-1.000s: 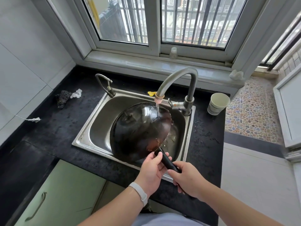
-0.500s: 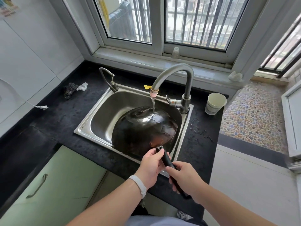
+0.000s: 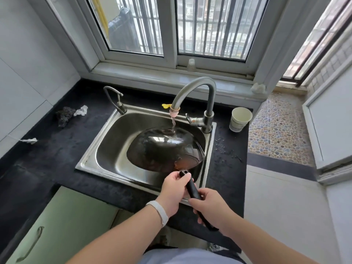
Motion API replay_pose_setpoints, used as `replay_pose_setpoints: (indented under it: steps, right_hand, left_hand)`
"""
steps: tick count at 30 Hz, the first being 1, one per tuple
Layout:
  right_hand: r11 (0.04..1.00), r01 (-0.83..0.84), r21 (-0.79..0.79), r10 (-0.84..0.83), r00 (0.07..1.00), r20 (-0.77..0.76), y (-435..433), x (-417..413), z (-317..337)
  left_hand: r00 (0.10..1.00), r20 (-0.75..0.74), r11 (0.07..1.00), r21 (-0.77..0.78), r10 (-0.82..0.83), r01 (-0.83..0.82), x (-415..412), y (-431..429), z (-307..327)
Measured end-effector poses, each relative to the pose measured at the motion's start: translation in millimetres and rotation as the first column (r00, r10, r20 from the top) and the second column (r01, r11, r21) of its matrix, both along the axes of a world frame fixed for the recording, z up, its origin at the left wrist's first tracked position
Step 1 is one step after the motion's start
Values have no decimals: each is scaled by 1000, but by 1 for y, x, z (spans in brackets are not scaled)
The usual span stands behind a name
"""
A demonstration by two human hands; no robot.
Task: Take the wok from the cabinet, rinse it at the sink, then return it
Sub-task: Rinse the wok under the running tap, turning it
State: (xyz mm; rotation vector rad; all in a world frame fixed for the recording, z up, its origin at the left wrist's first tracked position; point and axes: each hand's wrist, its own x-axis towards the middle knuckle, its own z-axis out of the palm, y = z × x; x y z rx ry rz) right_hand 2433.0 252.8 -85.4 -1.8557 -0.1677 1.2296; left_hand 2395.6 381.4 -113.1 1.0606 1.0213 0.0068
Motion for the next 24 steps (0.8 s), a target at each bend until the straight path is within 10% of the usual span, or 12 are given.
replay_pose_setpoints:
  steps: [16,24]
  right_hand:
    - [944,318,83,-312,947,-81,44,-13,22]
    - [985,168,23,-168,986,-19,37,-1,26]
  left_hand:
    - [976,58,971,124,-211,203,9,42,-7]
    - [943,73,933,190,-324,306,11,40,-12]
